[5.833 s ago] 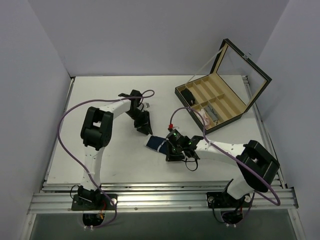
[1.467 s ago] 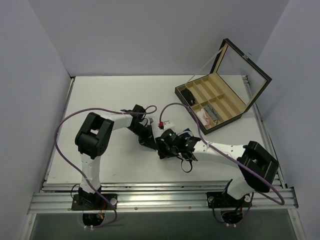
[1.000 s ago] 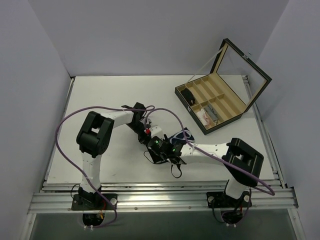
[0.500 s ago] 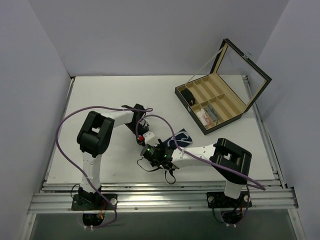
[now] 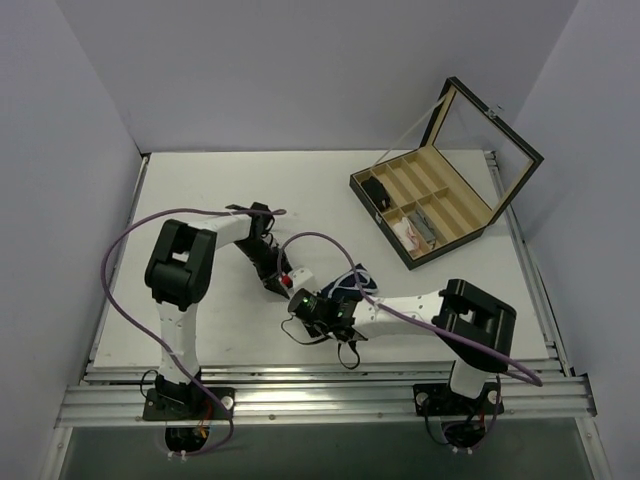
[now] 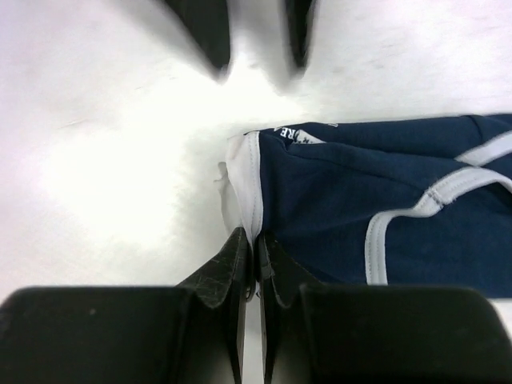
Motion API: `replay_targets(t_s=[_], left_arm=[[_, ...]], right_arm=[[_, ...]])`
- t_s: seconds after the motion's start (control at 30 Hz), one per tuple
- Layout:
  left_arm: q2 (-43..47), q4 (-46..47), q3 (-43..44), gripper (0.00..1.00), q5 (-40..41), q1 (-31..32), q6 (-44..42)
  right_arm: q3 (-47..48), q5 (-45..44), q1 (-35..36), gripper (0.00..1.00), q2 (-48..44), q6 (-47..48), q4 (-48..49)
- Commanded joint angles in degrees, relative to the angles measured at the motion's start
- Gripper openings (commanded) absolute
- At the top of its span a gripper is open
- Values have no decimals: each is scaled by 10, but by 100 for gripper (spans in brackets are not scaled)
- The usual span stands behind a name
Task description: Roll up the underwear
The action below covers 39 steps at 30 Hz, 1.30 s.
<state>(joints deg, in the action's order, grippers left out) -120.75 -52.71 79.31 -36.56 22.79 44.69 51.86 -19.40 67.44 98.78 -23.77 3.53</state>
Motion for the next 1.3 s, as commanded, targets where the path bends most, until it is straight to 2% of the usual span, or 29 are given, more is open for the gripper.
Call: replay_targets(t_s=[0.0,0.03,0.17,0.3,0.47,0.6,0.87,1.03,1.27], left_arm=[[55,-7,30,48,45,-34,-11],[60,-8,30,49,67,-43,-18],[89,24,-2,51,74,-51,-43],[125,106,-69,51,30,-43,-75],[133,131,-110,52,8,-27,-79],[139,167,-150,56,-13,-23,-37],[160,205,-212,62,1,-7,35],[148,212,-217,61,-9,1,51],[134,198,-180,54,-20,12,58]], right_arm=[[-31,149,-32,0,-46,-9,36],[-39,175,-41,0,-51,-16,47],[-80,285,-89,0,-73,-51,110],[-96,370,-131,0,-63,-70,146],[-112,444,-170,0,-39,-100,202],[-127,470,-184,0,-18,-117,234],[-139,470,-188,0,2,-142,276],[-137,466,-188,0,10,-146,279],[-131,460,-188,0,18,-144,278]])
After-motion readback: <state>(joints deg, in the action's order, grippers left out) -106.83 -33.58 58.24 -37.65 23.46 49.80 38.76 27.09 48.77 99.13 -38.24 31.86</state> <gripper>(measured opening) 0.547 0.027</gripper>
